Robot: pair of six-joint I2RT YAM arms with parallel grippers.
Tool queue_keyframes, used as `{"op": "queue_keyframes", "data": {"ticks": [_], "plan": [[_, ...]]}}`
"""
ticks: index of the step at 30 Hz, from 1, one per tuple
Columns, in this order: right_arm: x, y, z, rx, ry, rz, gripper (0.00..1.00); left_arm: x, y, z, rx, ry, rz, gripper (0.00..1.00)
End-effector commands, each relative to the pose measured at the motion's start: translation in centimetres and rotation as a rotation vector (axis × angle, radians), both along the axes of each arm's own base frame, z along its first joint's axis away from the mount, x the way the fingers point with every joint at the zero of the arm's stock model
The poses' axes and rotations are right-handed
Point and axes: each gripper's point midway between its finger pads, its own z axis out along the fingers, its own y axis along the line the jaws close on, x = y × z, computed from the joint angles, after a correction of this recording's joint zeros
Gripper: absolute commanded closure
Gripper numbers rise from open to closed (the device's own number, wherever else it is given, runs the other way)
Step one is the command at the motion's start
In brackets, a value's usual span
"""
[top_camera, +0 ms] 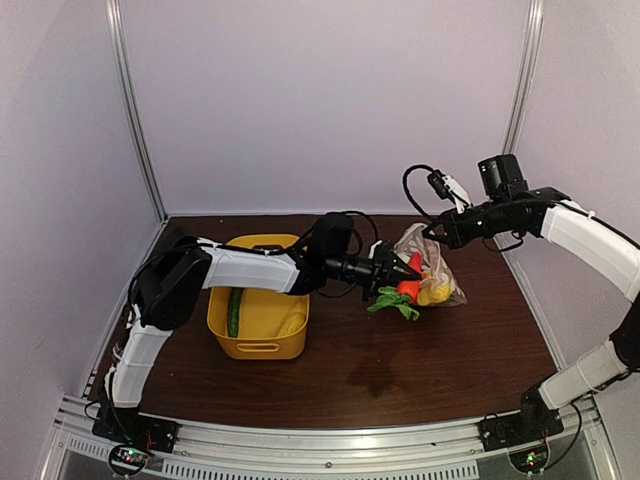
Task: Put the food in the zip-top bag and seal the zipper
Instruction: Place the fake vegetable in the zipper food storage bag.
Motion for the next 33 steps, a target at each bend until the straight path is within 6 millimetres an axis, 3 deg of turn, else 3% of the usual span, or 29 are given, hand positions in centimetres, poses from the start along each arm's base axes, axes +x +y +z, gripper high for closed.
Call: {"op": "queue_keyframes", "data": {"ticks": [1, 7, 11, 20, 25, 30, 33], "plan": [[-1.1, 0.0, 1.1, 0.033, -0.02, 0.011, 1.0, 5.0, 0.1, 2.1, -0.075, 0.018, 0.222, 1.0], [-1.7, -0.3, 0.2, 0.031, -0.034, 0.002, 1.0, 5.8, 0.9, 3.5, -0.094, -0.025, 0.302, 1.0], [-2.4, 0.2, 0.0, 0.046, -0.035, 0.037, 1.0, 7.6, 2.2, 1.8, 0.002, -0.035, 0.425, 0.97], [-4.0, 1.4, -0.8, 0.049, -0.019, 0.111, 1.0, 10.1, 0.6, -0.2, 0.045, -0.021, 0.424, 0.97], [-4.0, 1.1, -0.9, 0.021, -0.039, 0.097, 1.0, 9.9, 0.4, 1.7, -0.008, -0.02, 0.409, 0.98], [-5.4, 2.8, 1.0, 0.136, -0.009, 0.185, 1.0, 13.8, 1.1, 0.1, 0.162, -0.205, 0.558, 0.97], [-5.3, 3.1, 1.7, 0.158, 0.002, 0.189, 1.0, 14.9, 1.1, -1.0, 0.197, -0.256, 0.622, 0.93]]}}
